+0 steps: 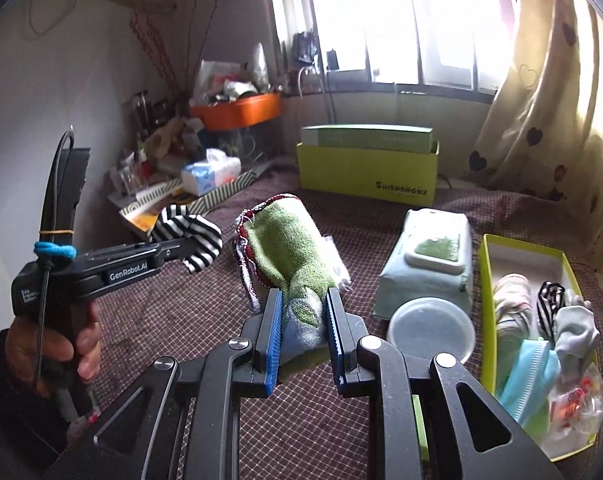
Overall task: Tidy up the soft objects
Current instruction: 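Carry the striped sock and green towel over the white tray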
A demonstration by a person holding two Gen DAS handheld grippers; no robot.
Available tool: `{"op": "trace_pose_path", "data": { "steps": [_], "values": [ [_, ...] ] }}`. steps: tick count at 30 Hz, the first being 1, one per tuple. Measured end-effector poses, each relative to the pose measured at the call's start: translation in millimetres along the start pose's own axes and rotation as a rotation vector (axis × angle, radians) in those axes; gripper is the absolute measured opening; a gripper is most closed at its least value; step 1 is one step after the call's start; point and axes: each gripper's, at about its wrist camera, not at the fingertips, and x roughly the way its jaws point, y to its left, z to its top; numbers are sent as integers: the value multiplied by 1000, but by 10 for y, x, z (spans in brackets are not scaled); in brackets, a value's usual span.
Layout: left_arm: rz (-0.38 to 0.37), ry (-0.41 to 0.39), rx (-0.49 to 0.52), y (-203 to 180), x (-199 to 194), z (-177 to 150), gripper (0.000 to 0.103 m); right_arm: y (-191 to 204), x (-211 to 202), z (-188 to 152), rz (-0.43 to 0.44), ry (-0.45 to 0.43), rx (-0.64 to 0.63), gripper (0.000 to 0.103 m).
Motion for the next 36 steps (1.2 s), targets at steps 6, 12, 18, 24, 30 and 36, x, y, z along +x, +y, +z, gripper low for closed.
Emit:
{"op": "trace_pose_path", "data": {
  "steps": [6,12,18,24,30,36],
  "values": [
    [-33,-33,9,-78,-162,24,12,-100,-163,-4,-12,-34,31,19],
    [-69,-35,29,-211,-212,14,12,-162,-266,-26,-25,-48,45,19],
    [-95,-37,47,-332,-237,18,12,-206,-331,-35,-36,-60,56,19],
    [-113,-32,68,-460,-219,14,12,-260,-369,-42,-48,-66,70,19],
    [-133,-24,92,-601,-190,20,12,-366,-402,-70,-64,-71,91,20],
    [-159,-20,120,-767,-162,37,12,-520,-479,-111,-88,-83,120,20]
  ]
}}
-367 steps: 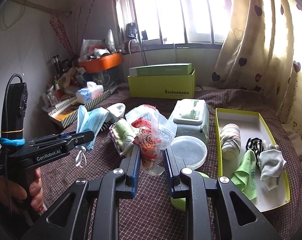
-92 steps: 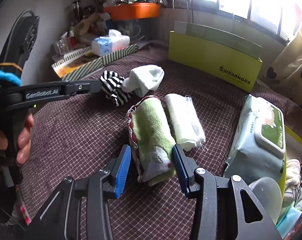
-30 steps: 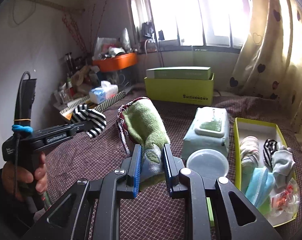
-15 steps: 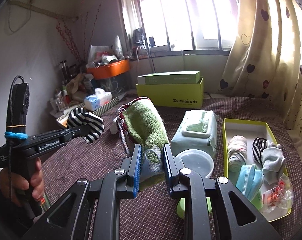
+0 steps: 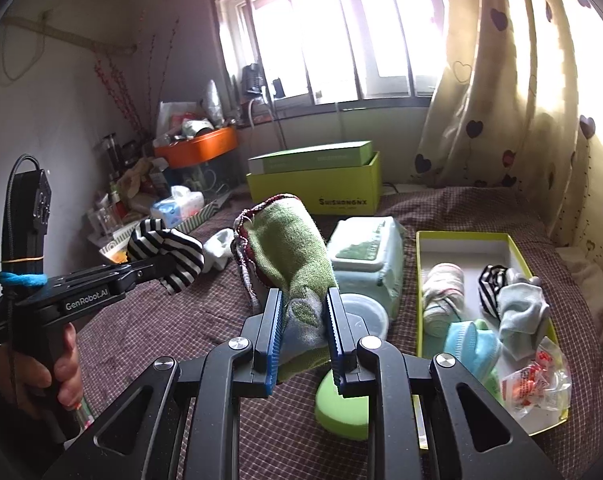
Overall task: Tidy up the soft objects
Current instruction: 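Carry the striped sock and green towel over the white tray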
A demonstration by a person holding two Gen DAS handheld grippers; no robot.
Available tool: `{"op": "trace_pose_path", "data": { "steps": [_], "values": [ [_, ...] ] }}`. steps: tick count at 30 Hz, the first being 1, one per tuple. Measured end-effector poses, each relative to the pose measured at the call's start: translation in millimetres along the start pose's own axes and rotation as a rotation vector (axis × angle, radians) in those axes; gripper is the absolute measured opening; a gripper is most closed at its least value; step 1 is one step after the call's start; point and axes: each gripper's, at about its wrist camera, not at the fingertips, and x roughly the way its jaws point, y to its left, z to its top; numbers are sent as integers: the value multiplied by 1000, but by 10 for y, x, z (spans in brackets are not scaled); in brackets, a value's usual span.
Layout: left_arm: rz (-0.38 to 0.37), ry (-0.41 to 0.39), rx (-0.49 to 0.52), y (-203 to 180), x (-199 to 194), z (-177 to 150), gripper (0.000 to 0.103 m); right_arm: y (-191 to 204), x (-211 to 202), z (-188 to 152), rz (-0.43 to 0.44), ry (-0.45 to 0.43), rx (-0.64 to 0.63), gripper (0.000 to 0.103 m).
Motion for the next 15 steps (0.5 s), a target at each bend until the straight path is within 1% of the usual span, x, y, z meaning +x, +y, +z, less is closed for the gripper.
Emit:
{"op": "trace_pose_path", "data": {
  "steps": [15],
  "values": [
    [-101,3,79,-527,121,125,12,-484,-224,16,-90,-44,64,20]
  ]
}}
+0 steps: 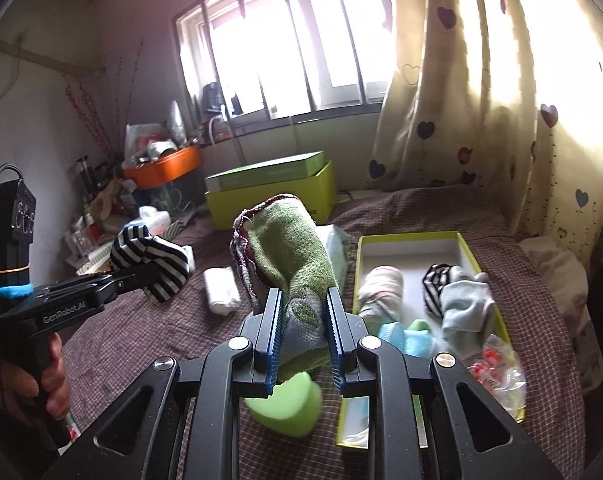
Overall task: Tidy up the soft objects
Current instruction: 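Carry the striped sock and green towel over the white tray, then lower the green towel into the tray and open the right tool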
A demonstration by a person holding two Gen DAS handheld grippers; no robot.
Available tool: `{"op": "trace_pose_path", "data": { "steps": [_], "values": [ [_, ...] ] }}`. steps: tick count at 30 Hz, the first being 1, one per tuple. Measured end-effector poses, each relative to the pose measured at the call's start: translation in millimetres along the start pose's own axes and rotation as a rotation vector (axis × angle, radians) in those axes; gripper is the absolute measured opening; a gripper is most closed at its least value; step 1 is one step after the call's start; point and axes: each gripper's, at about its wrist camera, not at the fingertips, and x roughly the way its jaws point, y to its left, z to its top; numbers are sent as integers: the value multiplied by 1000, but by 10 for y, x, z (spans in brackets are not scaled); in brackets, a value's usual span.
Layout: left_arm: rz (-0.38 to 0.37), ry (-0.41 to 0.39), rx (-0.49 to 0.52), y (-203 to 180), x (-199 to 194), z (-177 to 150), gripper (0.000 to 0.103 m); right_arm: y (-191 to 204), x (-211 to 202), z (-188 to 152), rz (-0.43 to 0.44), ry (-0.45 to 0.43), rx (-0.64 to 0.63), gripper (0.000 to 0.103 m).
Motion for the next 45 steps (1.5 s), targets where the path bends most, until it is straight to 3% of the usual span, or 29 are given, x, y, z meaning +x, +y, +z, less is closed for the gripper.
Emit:
{"op": "trace_pose_path", "data": {
  "steps": [20,35,45],
  "values": [
    [-55,-1,49,-282,181,154,12,-791,-130,138,-179,-41,78,20],
    [-90,21,71,-382,301,172,12,-1171,-79,-391,-296,121,157,20],
    [-103,44,91,-472,409,174,12,-1195,366,-247,-296,160,128,20]
  ]
}}
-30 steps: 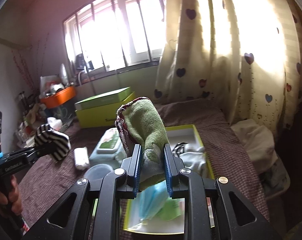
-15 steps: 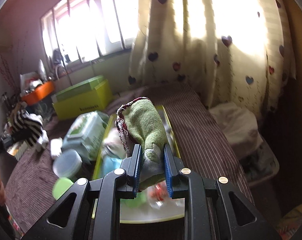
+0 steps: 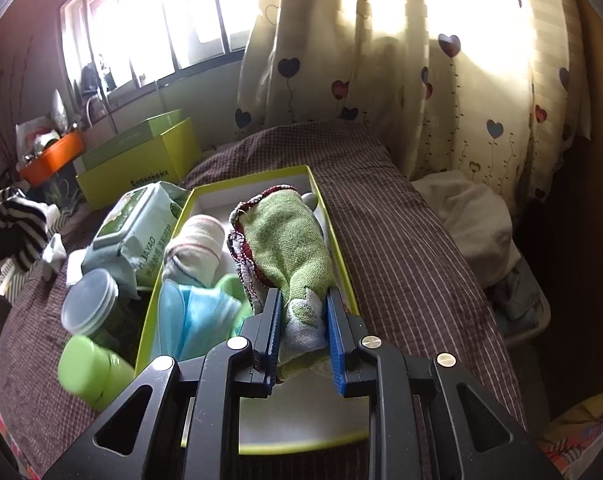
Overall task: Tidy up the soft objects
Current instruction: 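Lower the green towel into the tray and open the right tool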
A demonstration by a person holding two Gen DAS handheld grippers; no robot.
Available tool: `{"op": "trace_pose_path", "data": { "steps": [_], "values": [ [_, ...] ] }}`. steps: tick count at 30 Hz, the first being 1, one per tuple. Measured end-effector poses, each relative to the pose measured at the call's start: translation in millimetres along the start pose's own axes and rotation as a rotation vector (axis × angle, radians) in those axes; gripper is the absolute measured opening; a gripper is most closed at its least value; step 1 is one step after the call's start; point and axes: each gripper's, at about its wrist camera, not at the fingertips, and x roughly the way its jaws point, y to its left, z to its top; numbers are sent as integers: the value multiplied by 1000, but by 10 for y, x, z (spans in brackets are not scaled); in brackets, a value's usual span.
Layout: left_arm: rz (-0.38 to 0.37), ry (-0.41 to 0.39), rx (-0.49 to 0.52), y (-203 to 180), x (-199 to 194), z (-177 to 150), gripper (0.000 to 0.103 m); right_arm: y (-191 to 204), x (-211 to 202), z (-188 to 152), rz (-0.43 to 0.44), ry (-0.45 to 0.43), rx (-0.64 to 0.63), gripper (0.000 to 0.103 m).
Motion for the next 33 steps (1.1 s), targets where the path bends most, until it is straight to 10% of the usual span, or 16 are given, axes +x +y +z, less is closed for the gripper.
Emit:
{"op": "trace_pose_path", "data": {
  "steps": [13,33],
  "values": [
    [-26,41,18,-165,269,24,12,73,335,310,26,-2,-24,24],
    [-67,123,90,-601,843,160,12,-199,-205,48,115,-115,72,32]
  ]
}}
